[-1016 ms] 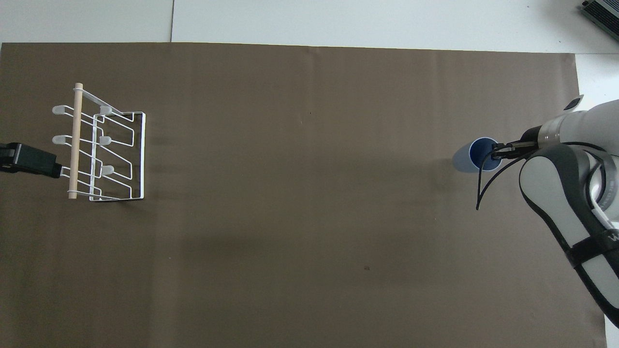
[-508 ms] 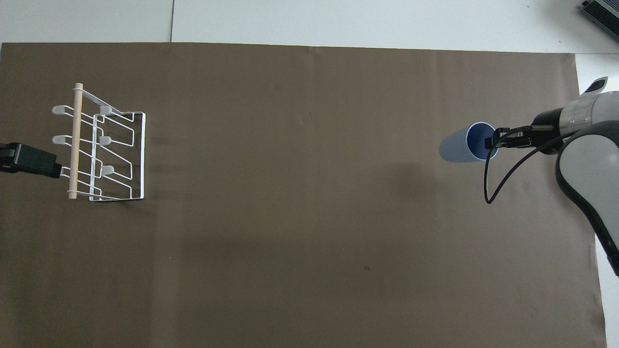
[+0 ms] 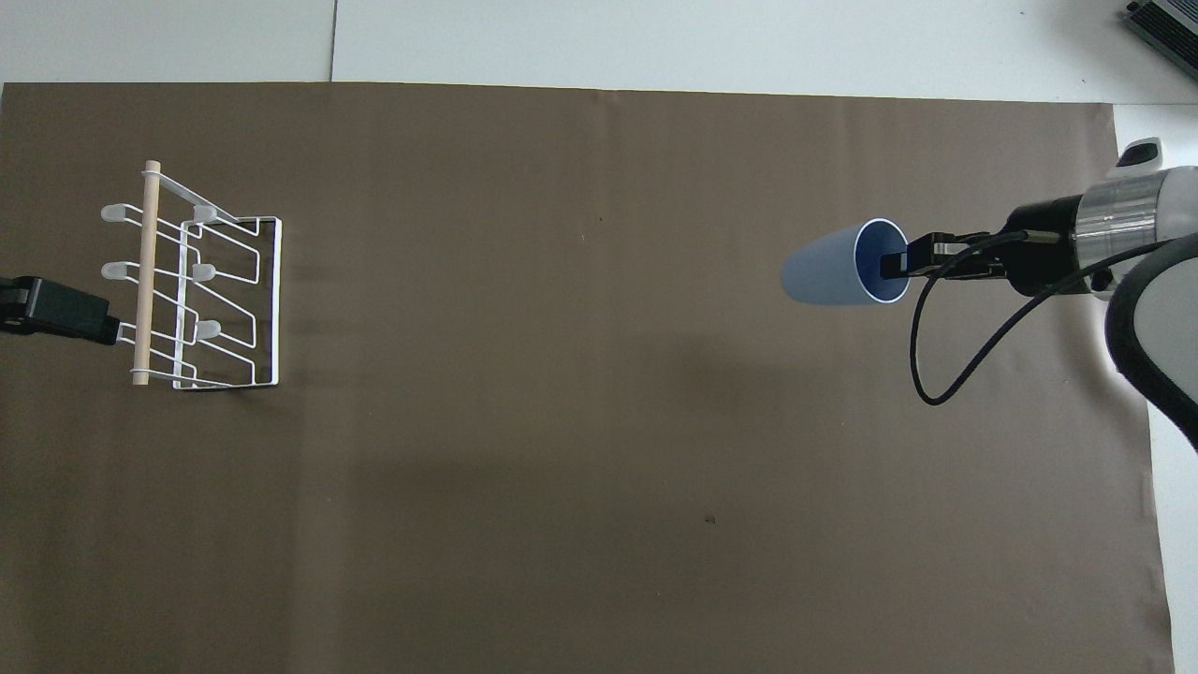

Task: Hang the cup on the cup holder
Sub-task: 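Lift the blue cup with the right gripper and tip it sideways, then carry the cup toward center while the left gripper approaches its base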

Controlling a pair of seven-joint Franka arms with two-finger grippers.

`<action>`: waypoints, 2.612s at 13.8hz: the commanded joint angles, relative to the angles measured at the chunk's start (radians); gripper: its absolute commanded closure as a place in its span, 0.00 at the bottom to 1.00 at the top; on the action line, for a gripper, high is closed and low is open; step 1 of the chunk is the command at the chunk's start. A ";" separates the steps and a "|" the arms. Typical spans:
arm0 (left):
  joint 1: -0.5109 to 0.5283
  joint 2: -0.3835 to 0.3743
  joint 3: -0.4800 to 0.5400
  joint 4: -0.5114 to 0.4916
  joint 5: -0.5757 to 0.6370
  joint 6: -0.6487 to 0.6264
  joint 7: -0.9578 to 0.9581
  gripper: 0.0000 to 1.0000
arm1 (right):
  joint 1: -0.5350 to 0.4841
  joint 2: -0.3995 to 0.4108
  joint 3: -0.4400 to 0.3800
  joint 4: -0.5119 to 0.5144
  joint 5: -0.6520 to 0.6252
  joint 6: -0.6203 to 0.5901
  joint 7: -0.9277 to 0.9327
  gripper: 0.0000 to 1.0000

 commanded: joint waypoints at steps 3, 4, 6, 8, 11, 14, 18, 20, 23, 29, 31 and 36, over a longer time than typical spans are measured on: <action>0.004 -0.032 -0.001 -0.038 0.017 0.001 0.006 0.00 | 0.022 -0.024 0.003 -0.011 0.138 -0.082 -0.037 1.00; 0.009 -0.032 0.000 -0.036 0.017 -0.009 0.006 0.00 | 0.034 -0.032 0.003 -0.021 0.175 -0.096 -0.034 1.00; 0.023 -0.032 0.000 -0.036 0.017 -0.010 0.006 0.00 | 0.049 -0.045 0.003 -0.042 0.250 -0.110 -0.031 1.00; 0.033 -0.029 -0.001 -0.030 0.011 -0.001 -0.039 0.00 | 0.068 -0.061 0.001 -0.065 0.311 -0.116 -0.031 1.00; -0.009 -0.032 -0.012 -0.050 0.008 0.048 -0.285 0.00 | 0.076 -0.067 0.001 -0.081 0.419 -0.116 -0.022 1.00; -0.054 -0.037 -0.013 -0.082 -0.068 0.112 -0.509 0.00 | 0.074 -0.081 0.001 -0.129 0.567 -0.109 -0.020 1.00; -0.101 -0.004 -0.013 -0.068 -0.230 0.197 -0.891 0.00 | 0.060 -0.079 0.001 -0.176 0.750 -0.119 -0.042 1.00; -0.157 0.016 -0.013 -0.065 -0.279 0.250 -1.087 0.00 | 0.060 -0.072 0.001 -0.176 0.795 -0.129 -0.098 1.00; -0.158 0.040 -0.016 -0.030 -0.418 0.278 -1.255 0.00 | 0.040 -0.070 0.000 -0.179 0.867 -0.188 -0.145 1.00; -0.158 0.069 -0.122 0.016 -0.558 0.383 -1.796 0.00 | 0.049 -0.084 0.001 -0.260 0.961 -0.250 -0.243 1.00; -0.158 0.066 -0.162 0.016 -0.568 0.364 -1.901 0.00 | 0.065 -0.085 0.001 -0.263 0.961 -0.231 -0.244 1.00; -0.160 0.060 -0.219 0.007 -0.580 0.350 -2.070 0.00 | 0.123 -0.087 0.001 -0.271 0.961 -0.170 -0.246 1.00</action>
